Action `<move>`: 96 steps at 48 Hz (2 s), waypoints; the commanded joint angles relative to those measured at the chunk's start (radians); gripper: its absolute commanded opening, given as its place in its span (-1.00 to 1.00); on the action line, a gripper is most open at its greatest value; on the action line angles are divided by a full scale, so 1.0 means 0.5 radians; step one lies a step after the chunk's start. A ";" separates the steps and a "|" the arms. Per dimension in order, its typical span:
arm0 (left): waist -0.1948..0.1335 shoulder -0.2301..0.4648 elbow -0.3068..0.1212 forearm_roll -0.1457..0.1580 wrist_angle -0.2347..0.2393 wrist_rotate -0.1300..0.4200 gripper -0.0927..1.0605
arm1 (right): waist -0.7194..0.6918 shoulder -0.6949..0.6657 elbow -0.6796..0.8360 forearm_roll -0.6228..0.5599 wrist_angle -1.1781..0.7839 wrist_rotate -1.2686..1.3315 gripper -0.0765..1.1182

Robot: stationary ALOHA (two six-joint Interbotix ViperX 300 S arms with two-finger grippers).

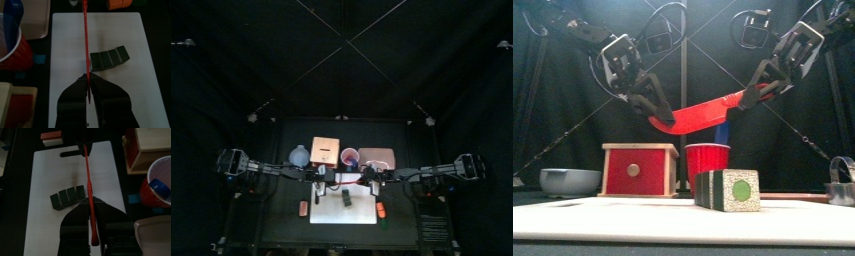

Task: Place sushi on board then cut the sushi with the knife then place the pieces on the plate
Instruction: Cut the sushi into 4 pieces

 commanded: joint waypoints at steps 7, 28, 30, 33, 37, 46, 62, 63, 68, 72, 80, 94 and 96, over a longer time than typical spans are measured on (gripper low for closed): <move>-0.058 0.012 -0.052 -0.092 -0.012 -0.003 -0.13 | 0.058 0.034 -0.015 0.114 -0.009 -0.003 -0.24; -0.147 0.147 -0.101 -0.310 -0.012 0.000 -0.13 | 0.089 0.141 0.006 0.230 0.055 -0.003 -0.24; -0.156 0.160 -0.107 -0.313 -0.012 0.000 -0.13 | 0.089 0.160 0.006 0.236 0.058 -0.003 -0.24; -0.163 0.178 -0.123 -0.313 -0.012 -0.003 -0.13 | 0.089 0.181 0.003 0.252 0.064 -0.003 -0.24; -0.175 0.193 -0.135 -0.316 -0.012 -0.003 -0.13 | 0.089 0.209 0.000 0.258 0.074 -0.003 -0.24; -0.181 0.227 -0.147 -0.331 -0.012 -0.003 -0.13 | 0.086 0.245 -0.009 0.249 0.083 -0.003 -0.24; -0.181 0.273 -0.160 -0.344 -0.015 -0.003 -0.13 | 0.071 0.282 -0.006 0.245 0.083 -0.003 -0.24; -0.181 0.276 -0.160 -0.344 -0.012 -0.003 -0.13 | 0.071 0.285 -0.009 0.245 0.086 -0.003 -0.24; -0.184 0.288 -0.166 -0.344 -0.012 -0.003 -0.13 | 0.067 0.291 -0.009 0.242 0.083 -0.003 -0.24; -0.181 0.298 -0.169 -0.344 -0.012 -0.003 -0.13 | 0.071 0.301 -0.009 0.242 0.086 -0.003 -0.24; -0.181 0.310 -0.169 -0.344 -0.012 -0.003 -0.13 | 0.067 0.313 -0.009 0.239 0.083 -0.006 -0.24; -0.175 0.325 -0.169 -0.344 -0.012 -0.003 -0.13 | 0.067 0.322 -0.009 0.236 0.083 -0.006 -0.24; -0.172 0.328 -0.172 -0.344 -0.012 -0.003 -0.13 | 0.067 0.322 -0.009 0.236 0.083 -0.006 -0.24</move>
